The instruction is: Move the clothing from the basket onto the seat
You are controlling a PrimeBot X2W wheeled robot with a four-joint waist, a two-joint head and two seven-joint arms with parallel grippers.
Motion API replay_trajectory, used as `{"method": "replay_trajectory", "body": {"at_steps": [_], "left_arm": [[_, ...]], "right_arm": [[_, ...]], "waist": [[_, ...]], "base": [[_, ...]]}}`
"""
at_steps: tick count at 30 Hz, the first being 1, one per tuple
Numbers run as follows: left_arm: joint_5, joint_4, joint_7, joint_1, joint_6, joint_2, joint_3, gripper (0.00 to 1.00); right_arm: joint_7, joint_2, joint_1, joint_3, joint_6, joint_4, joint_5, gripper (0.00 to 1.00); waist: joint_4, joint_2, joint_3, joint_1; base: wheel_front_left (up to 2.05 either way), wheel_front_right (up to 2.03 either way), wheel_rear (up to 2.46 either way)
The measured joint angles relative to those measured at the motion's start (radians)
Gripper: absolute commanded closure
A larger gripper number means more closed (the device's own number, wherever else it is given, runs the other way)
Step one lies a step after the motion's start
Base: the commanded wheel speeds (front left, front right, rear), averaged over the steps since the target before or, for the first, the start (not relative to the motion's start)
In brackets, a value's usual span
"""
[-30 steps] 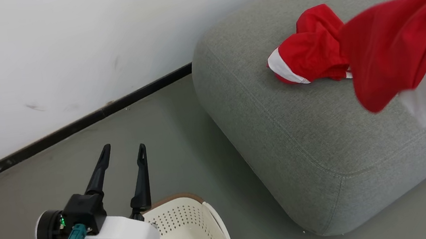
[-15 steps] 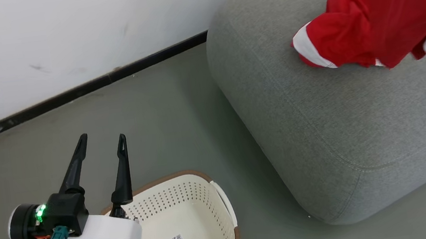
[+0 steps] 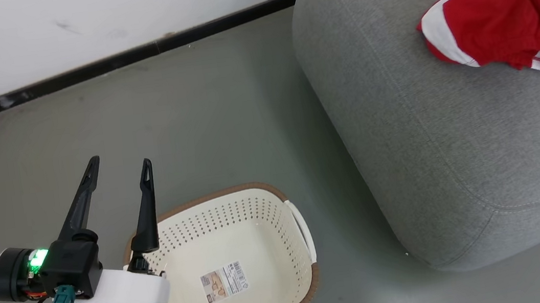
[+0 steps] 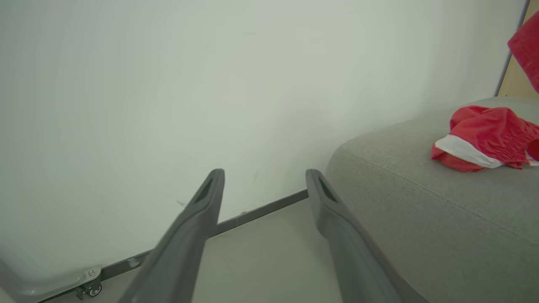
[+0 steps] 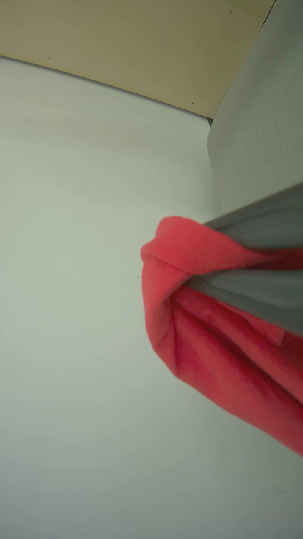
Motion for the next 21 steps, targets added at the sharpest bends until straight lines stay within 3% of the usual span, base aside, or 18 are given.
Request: {"method": "replay_trajectory", "body": {"at_steps": [9,16,21], "left_arm": [[0.003,-0.060,0.015,-0.006,-0.002,0.007,-0.007,0.00],[0.011,-0.102,0.018,-0.052,-0.002,0.007,-0.008,0.00],[0.018,-0.115,0.022,-0.065,-0.002,0.011,-0.013,0.00]], "right_arm": [[-0.001,-0.025,-0.116,0.001,0.000,0.057,-0.038,1.00],[-0.058,-0.079,-0.218,-0.033,0.000,0.058,-0.079,1.00],[-0.077,-0.045,-0.210,-0.031,0.000,0.124,-0.098,1.00]], "waist": [[0.042,0.0000,0.076,0.0000],[0.065,0.0000,0.139,0.0000],[0.081,0.0000,0.181,0.0000]], "base": [[0.00,0.00,0.00],[0.00,0.00,0.00],[0.00,0.00,0.00]]}}
